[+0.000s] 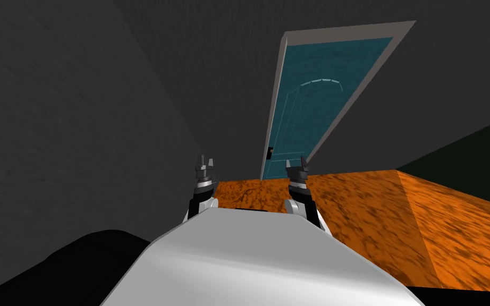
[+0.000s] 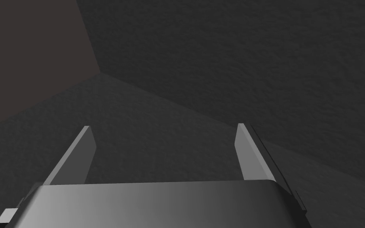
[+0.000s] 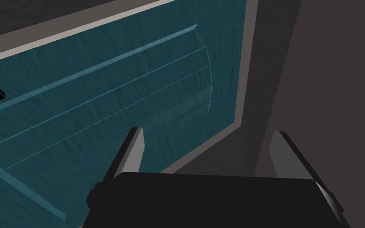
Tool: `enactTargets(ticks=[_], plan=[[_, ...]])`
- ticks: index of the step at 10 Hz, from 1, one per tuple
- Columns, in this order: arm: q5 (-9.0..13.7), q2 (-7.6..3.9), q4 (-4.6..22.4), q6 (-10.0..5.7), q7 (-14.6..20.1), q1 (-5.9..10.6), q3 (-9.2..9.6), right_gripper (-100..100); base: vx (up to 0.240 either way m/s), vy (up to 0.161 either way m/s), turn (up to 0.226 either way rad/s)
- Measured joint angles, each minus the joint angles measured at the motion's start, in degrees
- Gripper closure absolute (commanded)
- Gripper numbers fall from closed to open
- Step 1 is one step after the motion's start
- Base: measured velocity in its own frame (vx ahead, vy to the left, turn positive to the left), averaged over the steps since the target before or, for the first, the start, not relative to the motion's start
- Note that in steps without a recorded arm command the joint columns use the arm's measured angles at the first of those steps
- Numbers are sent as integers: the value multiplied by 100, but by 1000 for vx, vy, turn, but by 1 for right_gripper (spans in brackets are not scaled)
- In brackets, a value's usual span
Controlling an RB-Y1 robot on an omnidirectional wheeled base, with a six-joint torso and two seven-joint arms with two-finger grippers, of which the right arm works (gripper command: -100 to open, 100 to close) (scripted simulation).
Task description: Pull the door open
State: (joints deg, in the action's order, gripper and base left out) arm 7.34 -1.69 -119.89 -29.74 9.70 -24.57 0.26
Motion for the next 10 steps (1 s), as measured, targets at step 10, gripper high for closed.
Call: enactTargets(ticks=[10], plan=[[1255,-209,1418,311,1407,677,-255,-100,48,-93,160]])
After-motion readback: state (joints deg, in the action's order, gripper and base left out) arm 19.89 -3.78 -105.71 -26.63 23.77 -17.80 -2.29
